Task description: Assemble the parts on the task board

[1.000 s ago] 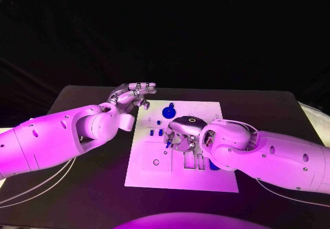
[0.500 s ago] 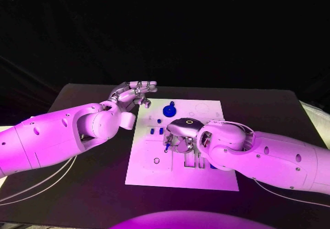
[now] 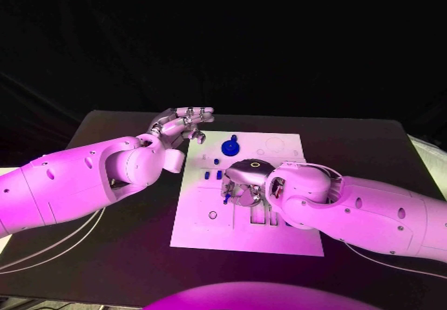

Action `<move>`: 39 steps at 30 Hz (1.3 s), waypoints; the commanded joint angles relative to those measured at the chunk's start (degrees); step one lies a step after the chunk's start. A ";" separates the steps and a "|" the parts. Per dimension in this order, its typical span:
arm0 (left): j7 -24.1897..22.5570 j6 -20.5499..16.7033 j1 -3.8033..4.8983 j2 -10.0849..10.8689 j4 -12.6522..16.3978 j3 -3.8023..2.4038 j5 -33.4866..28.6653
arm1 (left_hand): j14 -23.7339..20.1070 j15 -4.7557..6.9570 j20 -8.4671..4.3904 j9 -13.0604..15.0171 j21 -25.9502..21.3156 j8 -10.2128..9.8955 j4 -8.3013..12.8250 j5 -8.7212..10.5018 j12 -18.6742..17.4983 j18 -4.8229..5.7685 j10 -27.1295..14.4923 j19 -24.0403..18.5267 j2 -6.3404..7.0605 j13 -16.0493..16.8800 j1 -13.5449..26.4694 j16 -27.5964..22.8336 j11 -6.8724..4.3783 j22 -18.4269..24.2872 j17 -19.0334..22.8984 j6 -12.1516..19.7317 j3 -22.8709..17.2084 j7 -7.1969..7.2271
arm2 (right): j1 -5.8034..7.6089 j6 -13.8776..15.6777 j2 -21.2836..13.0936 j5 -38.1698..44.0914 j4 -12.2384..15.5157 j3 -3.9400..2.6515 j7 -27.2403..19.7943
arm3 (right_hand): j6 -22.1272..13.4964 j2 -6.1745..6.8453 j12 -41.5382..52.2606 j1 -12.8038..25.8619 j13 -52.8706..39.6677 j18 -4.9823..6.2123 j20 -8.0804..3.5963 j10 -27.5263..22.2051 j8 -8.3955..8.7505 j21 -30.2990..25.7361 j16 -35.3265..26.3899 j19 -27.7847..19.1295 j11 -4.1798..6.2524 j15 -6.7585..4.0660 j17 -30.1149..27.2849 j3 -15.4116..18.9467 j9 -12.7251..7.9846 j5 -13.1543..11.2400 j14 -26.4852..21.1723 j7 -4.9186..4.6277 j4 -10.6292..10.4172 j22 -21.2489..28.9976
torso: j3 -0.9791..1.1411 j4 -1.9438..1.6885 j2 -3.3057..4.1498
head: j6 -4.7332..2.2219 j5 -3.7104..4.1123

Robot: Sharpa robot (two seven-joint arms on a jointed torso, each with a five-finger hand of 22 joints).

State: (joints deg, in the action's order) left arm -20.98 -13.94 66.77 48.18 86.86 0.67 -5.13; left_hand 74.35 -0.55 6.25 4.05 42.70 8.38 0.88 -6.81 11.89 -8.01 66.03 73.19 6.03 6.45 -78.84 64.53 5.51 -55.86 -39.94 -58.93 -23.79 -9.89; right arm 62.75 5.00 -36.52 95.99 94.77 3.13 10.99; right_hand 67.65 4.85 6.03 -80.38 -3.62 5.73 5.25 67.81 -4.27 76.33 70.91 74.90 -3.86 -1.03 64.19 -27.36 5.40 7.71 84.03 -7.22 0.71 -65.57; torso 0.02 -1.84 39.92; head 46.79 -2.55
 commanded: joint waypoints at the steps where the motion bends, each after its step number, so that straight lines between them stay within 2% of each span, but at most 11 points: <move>1: -0.10 1.04 0.01 -0.15 0.10 -0.04 -0.26 | -0.45 -0.05 0.03 -0.06 -0.21 0.20 0.27 -0.22 0.25 -1.15 -0.54 -0.42 -0.24 0.06 -0.12 0.25 -0.01 0.05 0.05 0.38 0.20 -0.08 | -0.11 -2.09 0.37 1.66 -0.19 0.12 0.79 | -0.01 -0.39 -0.14 0.12 -0.09 -0.40 0.18 0.19 -0.37 0.14 0.20 0.36 -0.31 0.45 -0.02 -0.34 0.08 0.13 1.84 -0.37 -0.12 -0.02 | 0.06 0.03 -0.01 | 0.01 -0.07; 9: -0.09 1.08 0.01 -0.27 0.06 -0.04 -0.26 | -0.48 -0.06 0.04 -0.07 -0.29 0.20 0.31 -0.23 0.30 -1.17 -0.62 -0.45 -0.23 0.06 -0.16 0.24 -0.01 0.11 0.14 0.43 0.22 -0.08 | -0.35 -3.24 1.04 2.96 -0.43 0.35 1.53 | -0.02 -0.39 -0.15 0.12 -0.10 -0.37 0.19 0.21 -0.36 0.08 0.18 0.29 -0.31 0.46 -0.06 -0.34 0.09 0.16 1.83 -0.38 -0.09 0.09 | 0.07 0.10 0.00 | 0.06 0.02; 15: -0.03 1.10 0.02 -0.27 0.07 -0.04 -0.26 | -0.48 -0.06 0.04 -0.07 -0.29 0.20 0.31 -0.23 0.30 -1.17 -0.62 -0.45 -0.23 0.06 -0.16 0.24 -0.01 0.11 0.14 0.43 0.22 -0.08 | -0.50 -4.61 1.30 3.22 -0.30 0.50 1.53 | -0.01 -0.19 -0.23 0.33 -0.13 -0.36 0.23 0.24 -0.35 0.07 0.14 0.25 -0.35 0.50 -0.16 -0.19 0.13 0.10 1.80 -0.40 -0.04 0.13 | 0.04 -0.01 -0.04 | 0.20 -0.01; 20: 0.03 1.11 0.02 -0.24 0.07 -0.04 -0.26 | -0.48 -0.06 0.04 -0.07 -0.29 0.20 0.31 -0.23 0.30 -1.17 -0.62 -0.45 -0.23 0.06 -0.16 0.24 -0.01 0.11 0.14 0.43 0.22 -0.08 | -0.53 -4.91 1.38 2.98 -0.39 0.65 1.38 | -0.28 0.01 -0.53 0.75 -0.10 -0.32 0.31 -0.01 -0.18 -0.05 0.01 0.09 -0.47 0.59 -0.37 0.06 0.13 -0.02 1.73 -0.48 -0.08 0.33 | -0.04 0.03 -0.07 | 0.12 -0.01; 23: 0.08 1.14 0.02 -0.22 0.10 -0.04 -0.26 | -0.48 -0.06 0.04 -0.07 -0.29 0.20 0.31 -0.23 0.30 -1.17 -0.62 -0.45 -0.23 0.06 -0.16 0.24 -0.01 0.11 0.14 0.43 0.22 -0.08 | -0.54 -4.75 1.38 2.77 -0.51 0.72 1.40 | -2.62 0.58 -1.91 1.51 0.06 -0.21 0.69 -2.25 0.80 -0.46 -0.24 -0.41 -1.28 1.21 -0.77 0.24 -0.36 0.21 1.58 -1.38 -0.19 1.00 | -0.02 0.00 -0.05 | 0.10 -0.03; 25: 0.15 1.22 0.02 -0.21 0.09 -0.04 -0.26 | -0.48 -0.06 0.04 -0.07 -0.29 0.20 0.31 -0.23 0.30 -1.17 -0.62 -0.45 -0.23 0.06 -0.16 0.24 -0.01 0.11 0.14 0.43 0.22 -0.08 | -0.54 -4.59 1.34 2.97 -0.58 0.75 1.57 | -5.12 1.31 -2.49 2.08 0.14 0.06 1.17 -5.08 0.82 -1.26 -0.84 -1.27 -1.97 1.89 -1.59 0.44 -0.96 0.47 1.31 -2.02 -0.24 2.31 | -0.01 0.00 -0.05 | 0.10 -0.03; 28: 0.27 1.37 0.02 -0.15 0.05 -0.04 -0.26 | -0.53 -0.07 0.04 -0.08 -0.38 0.21 0.34 -0.23 0.35 -1.18 -0.68 -0.48 -0.21 0.07 -0.18 0.21 0.00 0.16 0.26 0.46 0.25 -0.10 | -0.55 -3.41 1.18 3.38 -0.69 0.77 1.85 | -9.26 2.26 -2.35 2.64 0.08 0.53 1.74 -8.80 0.83 -2.44 -1.41 -2.40 -2.48 2.32 -2.43 1.24 -1.71 0.73 1.02 -1.94 -0.13 4.20 | 0.02 0.06 -0.10 | -0.03 0.00; 32: 0.42 1.44 0.02 -0.07 -0.02 -0.04 -0.26 | -0.59 -0.09 0.05 -0.09 -0.51 0.21 0.34 -0.22 0.40 -1.20 -0.78 -0.52 -0.16 0.08 -0.13 0.19 0.04 0.25 0.36 0.54 0.32 -0.13 | -0.57 -0.52 0.78 3.91 -0.75 0.78 1.98 | -12.58 2.70 -2.09 2.74 -0.03 0.82 2.24 -12.74 0.75 -3.49 -2.02 -3.24 -3.11 2.76 -3.36 2.92 -1.71 0.77 0.73 -2.18 0.18 5.77 | 0.05 0.10 -0.07 | -0.11 0.02; 36: 0.53 1.60 0.02 -0.07 -0.02 -0.04 -0.26 | -0.59 -0.09 0.05 -0.09 -0.52 0.21 0.34 -0.22 0.40 -1.20 -0.78 -0.53 -0.16 0.08 -0.13 0.19 0.04 0.26 0.37 0.54 0.32 -0.14 | -0.57 3.22 -0.15 3.89 -0.18 0.78 1.32 | -13.27 2.81 -1.74 2.79 -0.10 0.94 2.40 -13.62 0.71 -3.91 -2.32 -3.55 -3.23 2.85 -3.84 3.84 -1.64 0.73 0.60 -2.32 0.22 6.38 | -0.01 -0.03 -0.04 | -0.25 0.22; 39: 0.59 1.65 0.02 -0.08 -0.06 -0.04 -0.26 | -0.59 -0.09 0.05 -0.09 -0.52 0.21 0.34 -0.22 0.40 -1.20 -0.78 -0.53 -0.16 0.08 -0.13 0.19 0.04 0.26 0.37 0.54 0.32 -0.14 | -0.56 5.85 -1.51 3.14 1.10 0.69 0.58 | -12.61 2.50 -0.78 2.53 -0.28 0.95 2.38 -12.86 0.39 -3.92 -2.29 -3.44 -3.08 2.76 -3.85 4.26 -1.46 0.86 0.60 -2.53 0.30 6.34 | 0.08 -0.06 -0.05 | -0.35 0.24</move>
State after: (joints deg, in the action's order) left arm -20.38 -13.61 66.77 48.16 86.74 0.67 -5.16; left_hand 74.15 -0.75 6.25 4.05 42.48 8.38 1.04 -6.81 12.20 -8.91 65.61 73.19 6.03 6.44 -78.84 64.53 5.52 -55.66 -39.62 -58.72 -23.63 -10.10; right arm 62.23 6.77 -37.73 98.79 95.32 3.86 11.78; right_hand 54.92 7.09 5.09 -77.50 -3.88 5.73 7.49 54.55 -3.62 72.57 68.91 71.80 -7.10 1.24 60.41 -23.31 3.86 8.32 84.03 -9.58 1.08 -59.23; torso 0.02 -1.83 39.85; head 46.52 -2.36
